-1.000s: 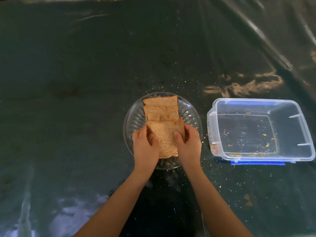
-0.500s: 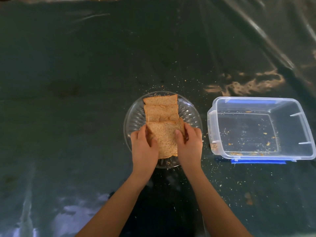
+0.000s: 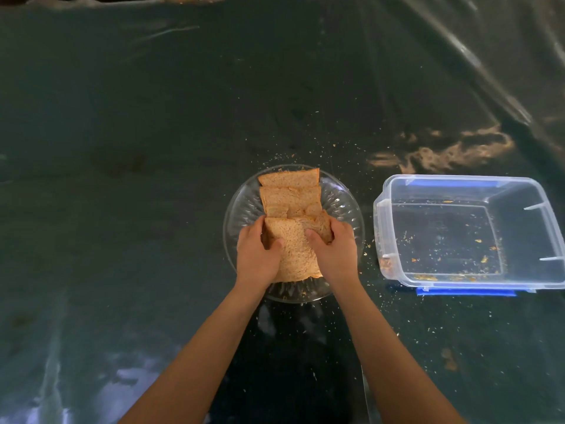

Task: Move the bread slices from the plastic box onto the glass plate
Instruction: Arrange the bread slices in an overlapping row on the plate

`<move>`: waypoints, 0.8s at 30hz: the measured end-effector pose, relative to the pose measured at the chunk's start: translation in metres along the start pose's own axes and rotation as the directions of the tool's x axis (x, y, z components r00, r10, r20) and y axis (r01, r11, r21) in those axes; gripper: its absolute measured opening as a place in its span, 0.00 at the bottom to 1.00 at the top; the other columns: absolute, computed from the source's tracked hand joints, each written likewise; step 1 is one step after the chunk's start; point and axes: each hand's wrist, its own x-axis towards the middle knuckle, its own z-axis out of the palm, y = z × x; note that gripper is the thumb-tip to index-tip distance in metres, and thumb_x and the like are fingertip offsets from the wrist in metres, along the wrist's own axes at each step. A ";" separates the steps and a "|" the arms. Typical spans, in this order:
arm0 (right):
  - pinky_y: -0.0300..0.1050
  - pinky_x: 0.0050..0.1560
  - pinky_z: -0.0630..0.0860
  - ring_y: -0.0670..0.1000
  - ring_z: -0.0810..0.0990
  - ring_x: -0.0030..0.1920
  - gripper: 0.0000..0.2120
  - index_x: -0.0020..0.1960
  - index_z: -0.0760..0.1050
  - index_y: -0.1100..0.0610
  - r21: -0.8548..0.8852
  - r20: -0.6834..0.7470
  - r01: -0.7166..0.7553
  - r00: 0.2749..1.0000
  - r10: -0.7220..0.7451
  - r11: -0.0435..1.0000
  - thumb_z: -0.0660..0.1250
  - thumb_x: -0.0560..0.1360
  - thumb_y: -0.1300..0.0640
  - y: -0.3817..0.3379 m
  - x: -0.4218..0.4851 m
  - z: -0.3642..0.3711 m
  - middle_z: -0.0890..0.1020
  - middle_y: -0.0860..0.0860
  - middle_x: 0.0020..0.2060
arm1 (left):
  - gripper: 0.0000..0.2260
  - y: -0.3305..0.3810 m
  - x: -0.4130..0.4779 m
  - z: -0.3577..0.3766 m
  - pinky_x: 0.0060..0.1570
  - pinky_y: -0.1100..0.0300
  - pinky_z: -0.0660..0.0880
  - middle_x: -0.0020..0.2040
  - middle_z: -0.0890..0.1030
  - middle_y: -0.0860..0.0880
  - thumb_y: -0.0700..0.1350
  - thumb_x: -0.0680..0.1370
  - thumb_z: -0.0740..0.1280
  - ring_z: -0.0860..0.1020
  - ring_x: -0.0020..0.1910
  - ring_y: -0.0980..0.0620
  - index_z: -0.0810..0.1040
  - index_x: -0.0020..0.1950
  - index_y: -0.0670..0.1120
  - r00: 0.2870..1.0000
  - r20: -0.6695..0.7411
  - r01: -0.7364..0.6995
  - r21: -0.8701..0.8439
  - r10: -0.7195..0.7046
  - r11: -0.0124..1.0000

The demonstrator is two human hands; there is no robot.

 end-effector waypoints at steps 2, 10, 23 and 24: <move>0.42 0.54 0.69 0.50 0.72 0.56 0.23 0.66 0.69 0.57 0.023 -0.020 0.004 1.000 -0.003 1.000 0.67 0.73 0.54 -0.001 0.000 0.002 0.72 0.54 0.60 | 0.23 0.002 0.001 0.001 0.66 0.46 0.68 0.65 0.70 0.45 0.42 0.74 0.66 0.69 0.64 0.47 0.67 0.69 0.46 1.000 -0.023 -0.010 0.008 0.010 1.000; 0.28 0.44 0.64 0.44 0.71 0.50 0.21 0.64 0.71 0.56 0.039 -0.045 0.058 0.997 -0.056 0.998 0.68 0.72 0.55 -0.001 -0.001 -0.002 0.72 0.51 0.57 | 0.24 -0.001 -0.015 0.006 0.63 0.51 0.70 0.62 0.71 0.47 0.42 0.73 0.67 0.72 0.61 0.50 0.68 0.69 0.48 0.993 -0.113 -0.026 -0.059 0.020 0.998; 0.54 0.65 0.69 0.54 0.70 0.64 0.24 0.68 0.65 0.54 -0.011 0.028 0.028 0.999 -0.027 1.000 0.65 0.74 0.54 0.002 0.001 -0.004 0.74 0.53 0.64 | 0.21 -0.005 -0.009 0.009 0.62 0.59 0.65 0.64 0.72 0.48 0.41 0.75 0.65 0.70 0.63 0.51 0.69 0.68 0.45 0.997 -0.056 -0.056 -0.012 0.055 0.998; 0.55 0.65 0.69 0.54 0.71 0.64 0.24 0.68 0.65 0.54 -0.014 0.034 0.022 0.999 -0.022 1.000 0.65 0.74 0.53 0.001 0.001 -0.005 0.74 0.53 0.63 | 0.20 -0.005 -0.008 0.009 0.61 0.59 0.66 0.63 0.73 0.48 0.41 0.75 0.65 0.71 0.62 0.52 0.69 0.67 0.46 0.997 -0.052 -0.062 -0.012 0.062 0.998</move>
